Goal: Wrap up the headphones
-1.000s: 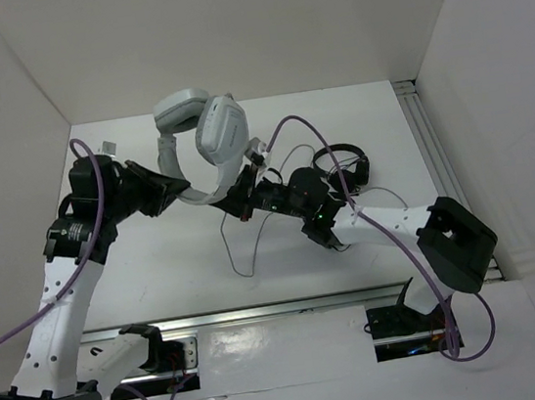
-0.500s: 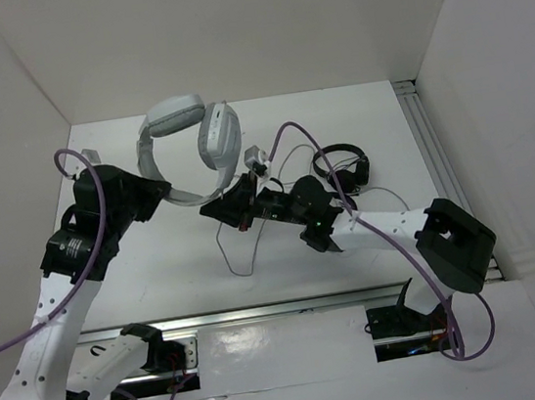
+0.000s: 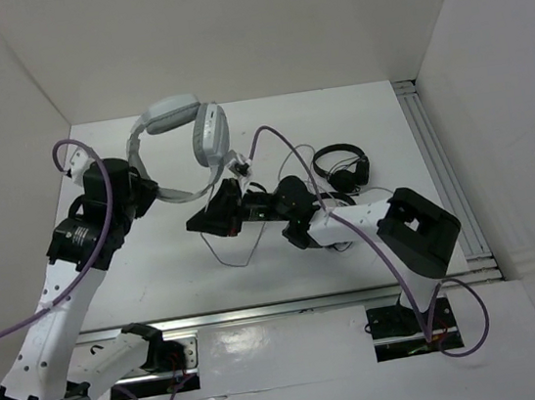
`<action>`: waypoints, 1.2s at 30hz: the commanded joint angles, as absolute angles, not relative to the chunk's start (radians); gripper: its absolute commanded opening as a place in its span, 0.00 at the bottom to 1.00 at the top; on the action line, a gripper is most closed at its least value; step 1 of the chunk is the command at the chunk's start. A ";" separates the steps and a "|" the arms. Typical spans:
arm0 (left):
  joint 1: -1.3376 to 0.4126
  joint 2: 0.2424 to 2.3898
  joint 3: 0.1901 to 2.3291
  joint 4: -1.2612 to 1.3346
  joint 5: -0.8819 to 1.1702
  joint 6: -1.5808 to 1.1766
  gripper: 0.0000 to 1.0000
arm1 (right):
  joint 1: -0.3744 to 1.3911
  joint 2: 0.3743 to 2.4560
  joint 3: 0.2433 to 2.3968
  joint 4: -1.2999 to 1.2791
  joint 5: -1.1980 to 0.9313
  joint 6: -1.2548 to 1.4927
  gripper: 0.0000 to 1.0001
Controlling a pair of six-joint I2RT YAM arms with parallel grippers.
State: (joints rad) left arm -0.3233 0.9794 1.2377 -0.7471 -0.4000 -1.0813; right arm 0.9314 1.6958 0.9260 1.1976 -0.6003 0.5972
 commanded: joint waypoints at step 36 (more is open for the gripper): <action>-0.242 1.462 1.396 -0.565 -0.660 -0.612 0.00 | 1.075 1.557 1.627 -0.360 -0.312 -0.247 0.00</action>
